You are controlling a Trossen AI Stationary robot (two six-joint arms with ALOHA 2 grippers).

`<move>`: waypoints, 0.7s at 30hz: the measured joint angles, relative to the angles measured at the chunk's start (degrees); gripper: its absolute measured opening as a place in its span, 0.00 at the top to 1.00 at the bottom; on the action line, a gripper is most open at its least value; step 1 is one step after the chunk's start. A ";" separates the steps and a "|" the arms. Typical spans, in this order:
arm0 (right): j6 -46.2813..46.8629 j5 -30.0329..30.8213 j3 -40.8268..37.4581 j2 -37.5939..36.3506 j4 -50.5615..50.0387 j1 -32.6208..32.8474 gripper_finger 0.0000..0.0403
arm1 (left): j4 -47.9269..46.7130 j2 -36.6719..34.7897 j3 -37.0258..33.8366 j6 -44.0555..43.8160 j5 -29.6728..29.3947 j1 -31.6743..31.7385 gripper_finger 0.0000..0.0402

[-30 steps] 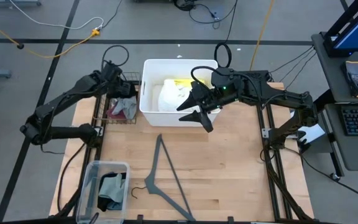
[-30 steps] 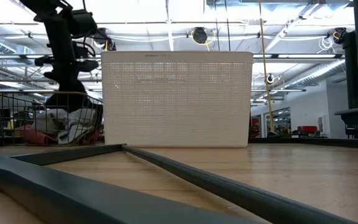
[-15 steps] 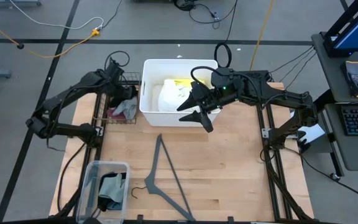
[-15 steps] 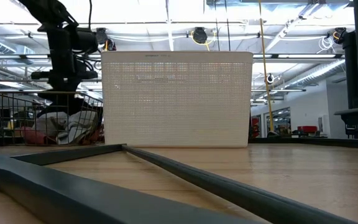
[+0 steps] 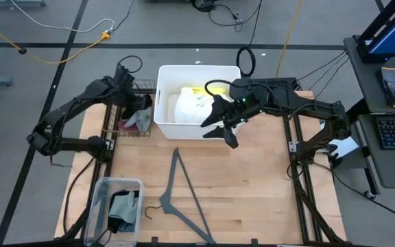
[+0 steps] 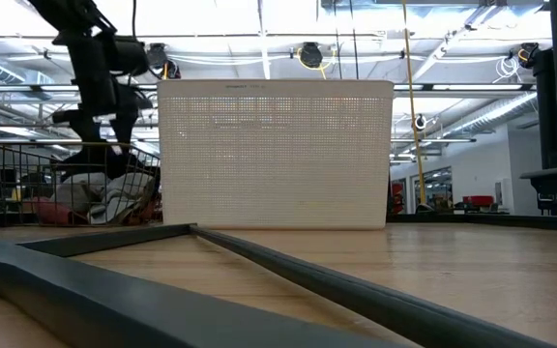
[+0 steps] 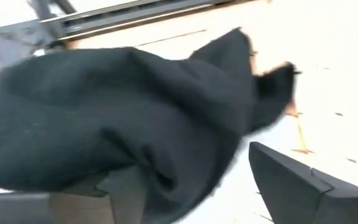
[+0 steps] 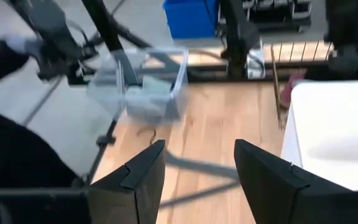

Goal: Pick & Place Cloths
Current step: Put the black pants into the wire basket, then return to Home Position

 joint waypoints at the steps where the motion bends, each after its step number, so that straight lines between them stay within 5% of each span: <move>1: -0.50 0.00 0.00 0.00 -1.10 0.00 0.54 | -0.01 -0.76 0.00 0.68 1.46 -0.02 0.31; 10: -2.48 0.11 -0.02 0.00 -9.07 -0.11 0.55 | 1.58 -11.50 0.00 1.56 11.79 -0.07 0.20; 17: -3.65 0.55 -0.02 0.00 -14.47 -1.06 0.55 | 1.87 -20.98 0.00 -0.88 12.60 -0.07 0.20; 21: -1.98 7.29 -0.02 0.00 -18.33 -2.37 0.55 | 2.08 -26.20 0.00 -3.06 16.00 -0.07 0.20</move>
